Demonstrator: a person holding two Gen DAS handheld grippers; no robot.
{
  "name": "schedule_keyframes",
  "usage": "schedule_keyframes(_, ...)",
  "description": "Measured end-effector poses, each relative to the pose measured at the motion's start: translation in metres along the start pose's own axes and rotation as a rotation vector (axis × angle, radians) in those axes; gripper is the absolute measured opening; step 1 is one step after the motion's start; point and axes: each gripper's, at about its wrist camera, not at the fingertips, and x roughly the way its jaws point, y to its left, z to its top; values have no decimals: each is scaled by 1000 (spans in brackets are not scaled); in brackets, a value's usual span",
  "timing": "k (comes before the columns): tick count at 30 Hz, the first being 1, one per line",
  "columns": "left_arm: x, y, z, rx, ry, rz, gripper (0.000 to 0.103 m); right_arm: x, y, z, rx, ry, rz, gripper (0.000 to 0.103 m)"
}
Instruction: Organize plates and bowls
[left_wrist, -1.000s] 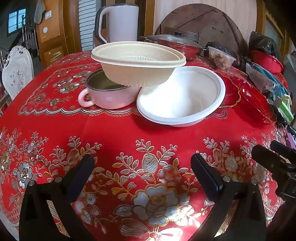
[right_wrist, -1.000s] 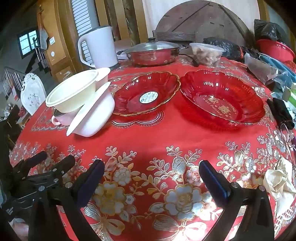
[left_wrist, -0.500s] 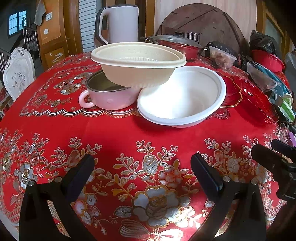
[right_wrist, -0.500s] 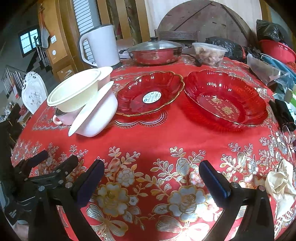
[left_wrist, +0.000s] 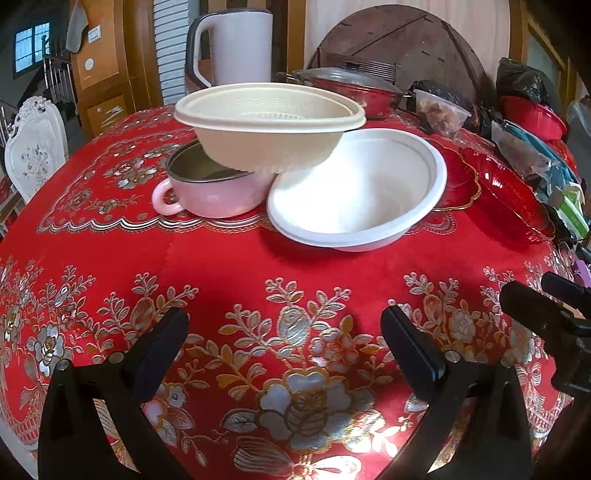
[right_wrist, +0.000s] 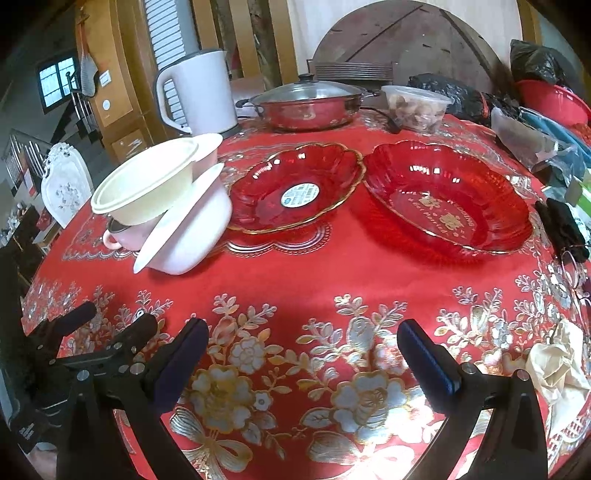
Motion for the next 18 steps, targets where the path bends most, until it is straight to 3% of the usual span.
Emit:
schedule_keyframes(2,-1,-3,2,8,0,-11,103,-1,-11,3,29,36,-12,103)
schedule_keyframes(8,0,-7,5,6,-10,-7,103,-11,-33,5,102,-17,34,103)
schedule_keyframes(14,-6,-13,9,20,-19,-20,103,-15,-58,13,140,2,-37,103)
schedule_keyframes(18,-11,-17,13,17,-28,-49,103,-16,-69,13,190,10,-1,103)
